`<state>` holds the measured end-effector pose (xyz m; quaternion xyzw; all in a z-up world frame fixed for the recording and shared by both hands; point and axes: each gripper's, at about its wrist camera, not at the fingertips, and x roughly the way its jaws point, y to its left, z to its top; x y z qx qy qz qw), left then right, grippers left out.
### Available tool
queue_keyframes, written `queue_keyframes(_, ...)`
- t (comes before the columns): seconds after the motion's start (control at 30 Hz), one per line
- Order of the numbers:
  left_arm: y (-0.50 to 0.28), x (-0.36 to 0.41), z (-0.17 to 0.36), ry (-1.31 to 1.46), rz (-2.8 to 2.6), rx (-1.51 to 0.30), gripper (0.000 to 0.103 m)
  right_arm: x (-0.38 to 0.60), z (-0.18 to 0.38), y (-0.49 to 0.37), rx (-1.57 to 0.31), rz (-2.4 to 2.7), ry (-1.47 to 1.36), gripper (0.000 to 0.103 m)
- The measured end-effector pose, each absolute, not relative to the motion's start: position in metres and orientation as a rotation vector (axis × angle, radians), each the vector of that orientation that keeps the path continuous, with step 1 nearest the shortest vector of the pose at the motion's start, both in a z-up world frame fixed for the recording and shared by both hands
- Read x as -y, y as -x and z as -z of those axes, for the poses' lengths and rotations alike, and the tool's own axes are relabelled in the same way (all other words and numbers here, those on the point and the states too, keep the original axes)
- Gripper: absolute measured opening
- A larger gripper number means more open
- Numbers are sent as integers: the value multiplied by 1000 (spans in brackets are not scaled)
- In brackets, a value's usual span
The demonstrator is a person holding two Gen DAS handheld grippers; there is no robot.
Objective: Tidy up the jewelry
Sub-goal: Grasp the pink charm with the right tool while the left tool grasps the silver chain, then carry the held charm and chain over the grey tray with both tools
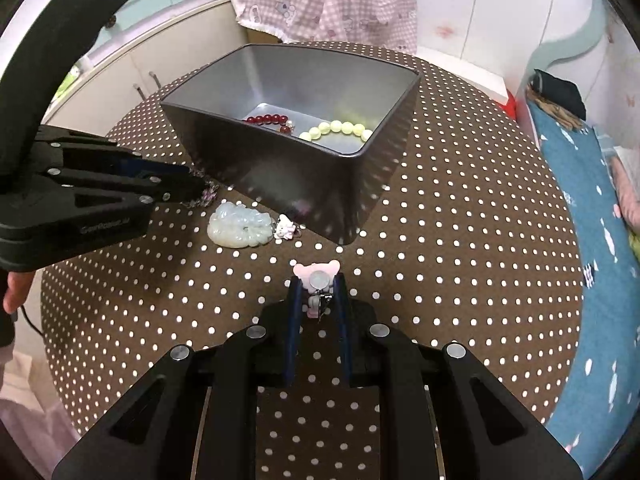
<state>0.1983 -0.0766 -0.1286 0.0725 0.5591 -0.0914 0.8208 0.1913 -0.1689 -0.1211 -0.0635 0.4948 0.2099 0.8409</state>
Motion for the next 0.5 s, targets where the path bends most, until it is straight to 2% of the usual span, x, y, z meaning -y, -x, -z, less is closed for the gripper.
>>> queue_keyframes(0.5,-178,47,92,-87,231,-1150,10,178,88,-181,-998,-400,119,16)
